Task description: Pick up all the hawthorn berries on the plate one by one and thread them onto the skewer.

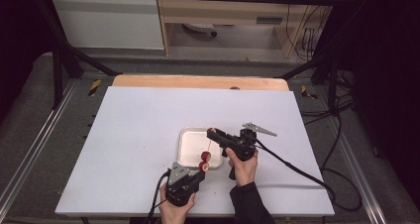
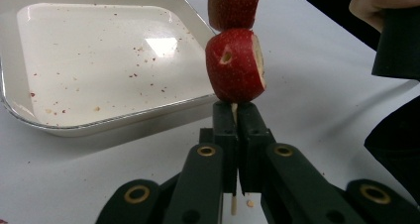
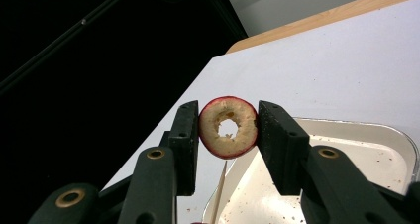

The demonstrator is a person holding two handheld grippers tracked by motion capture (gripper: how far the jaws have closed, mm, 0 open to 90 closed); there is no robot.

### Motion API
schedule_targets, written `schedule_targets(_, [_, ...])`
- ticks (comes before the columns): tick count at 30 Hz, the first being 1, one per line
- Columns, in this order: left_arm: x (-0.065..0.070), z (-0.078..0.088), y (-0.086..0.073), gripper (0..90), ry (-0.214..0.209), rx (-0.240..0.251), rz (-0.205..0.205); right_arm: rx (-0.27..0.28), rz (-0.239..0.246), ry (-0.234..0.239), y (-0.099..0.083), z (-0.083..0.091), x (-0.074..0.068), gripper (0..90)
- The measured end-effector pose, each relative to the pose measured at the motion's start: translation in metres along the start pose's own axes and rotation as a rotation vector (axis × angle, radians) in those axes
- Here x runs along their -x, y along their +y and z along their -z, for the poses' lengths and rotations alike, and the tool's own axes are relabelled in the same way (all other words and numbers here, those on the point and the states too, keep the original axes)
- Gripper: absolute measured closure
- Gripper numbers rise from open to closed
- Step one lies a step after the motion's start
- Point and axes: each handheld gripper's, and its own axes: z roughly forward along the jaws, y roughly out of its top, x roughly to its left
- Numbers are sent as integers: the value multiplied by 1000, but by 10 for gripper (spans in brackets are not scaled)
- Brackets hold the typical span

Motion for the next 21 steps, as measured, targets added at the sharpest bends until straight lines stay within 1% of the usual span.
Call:
schedule_targets(7, [-1,0,0,881,1,2,6,-5,1,5,-1,-1,1,623])
schedule_targets(10, [-1,-1,1,881,-2,6,14,-12,-9,7,-2,-1,0,622])
schedule_targets(14, [-1,-2,1,881,-3,10,34,-15,-15,9,-4,-2,0,622])
schedule_targets(18, [1,-6,1,882,-7,10,66,-6,-25,2,-7,-3,0,623])
schedule_targets(21, [2,-7,0,882,-5,20,64,0,-35,0,-8,-3,-1,623])
